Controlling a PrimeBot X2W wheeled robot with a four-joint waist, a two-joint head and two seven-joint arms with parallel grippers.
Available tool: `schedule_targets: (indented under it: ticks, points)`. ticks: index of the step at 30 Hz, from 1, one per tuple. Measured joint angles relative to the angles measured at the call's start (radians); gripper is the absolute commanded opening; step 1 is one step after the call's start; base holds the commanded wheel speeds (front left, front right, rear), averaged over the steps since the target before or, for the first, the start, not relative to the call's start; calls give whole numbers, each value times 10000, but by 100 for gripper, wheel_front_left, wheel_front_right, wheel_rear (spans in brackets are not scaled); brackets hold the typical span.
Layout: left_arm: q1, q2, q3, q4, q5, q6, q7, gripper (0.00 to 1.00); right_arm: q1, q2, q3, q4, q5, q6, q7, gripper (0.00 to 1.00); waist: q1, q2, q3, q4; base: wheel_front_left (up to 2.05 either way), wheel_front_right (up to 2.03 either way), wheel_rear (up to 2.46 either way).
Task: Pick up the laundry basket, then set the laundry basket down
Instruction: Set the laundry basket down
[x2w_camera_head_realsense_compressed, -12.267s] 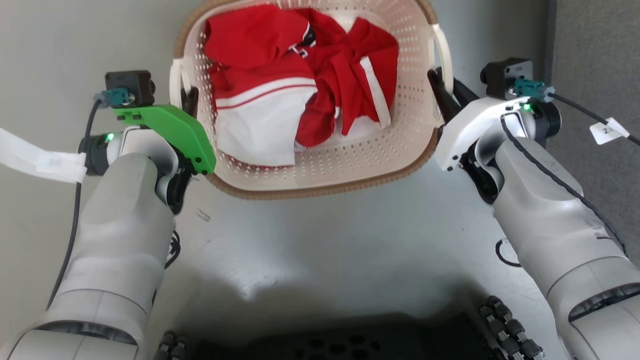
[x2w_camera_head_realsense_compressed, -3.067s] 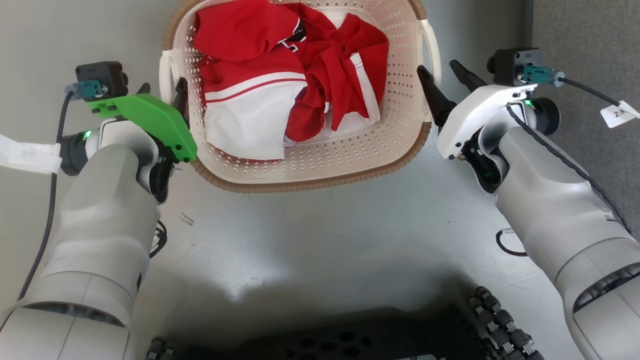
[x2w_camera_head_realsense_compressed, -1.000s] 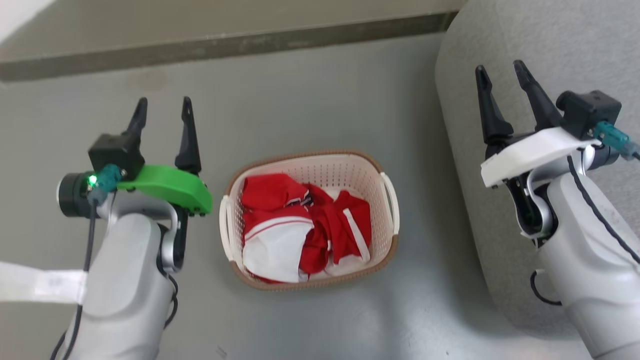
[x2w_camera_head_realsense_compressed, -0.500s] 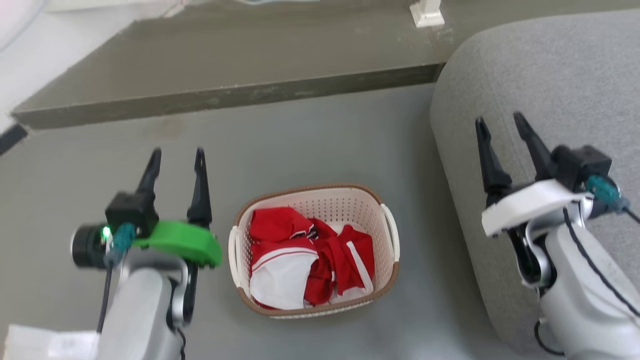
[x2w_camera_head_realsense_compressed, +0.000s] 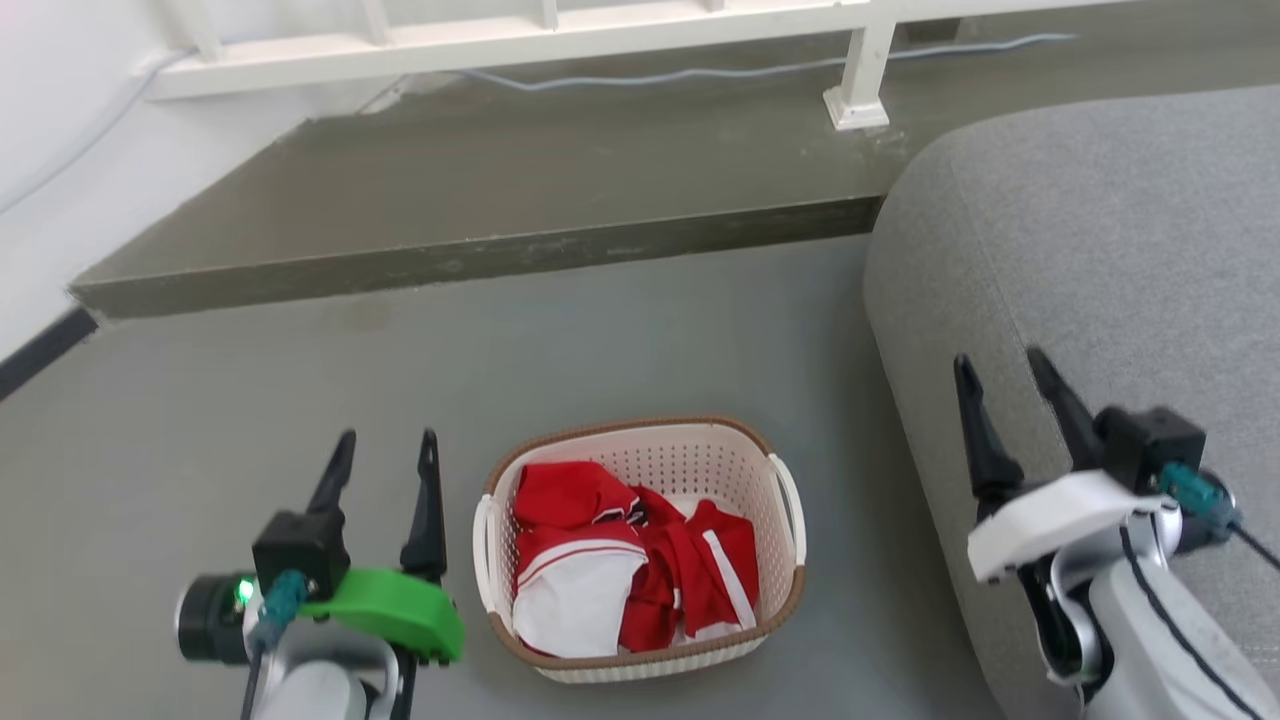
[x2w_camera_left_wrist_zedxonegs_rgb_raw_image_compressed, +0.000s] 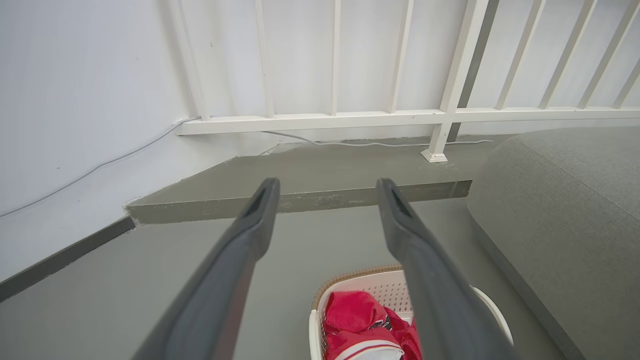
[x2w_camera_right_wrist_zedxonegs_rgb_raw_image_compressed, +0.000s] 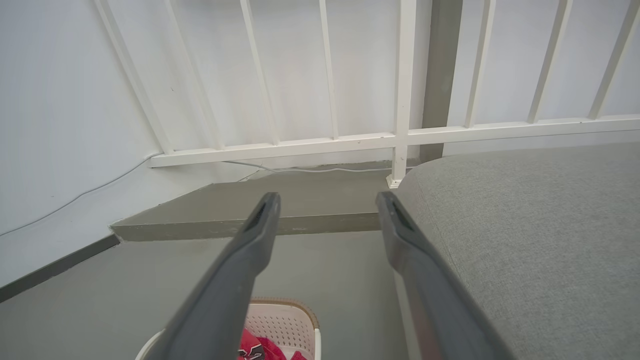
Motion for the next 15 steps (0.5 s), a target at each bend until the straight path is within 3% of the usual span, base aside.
schedule_targets:
  ticks: [15]
  points:
    - [1041,12,17,-579,238,79,0,100,957,-23,0,-96,-15,-161,0,100,0,0,-461,35,0,0,0]
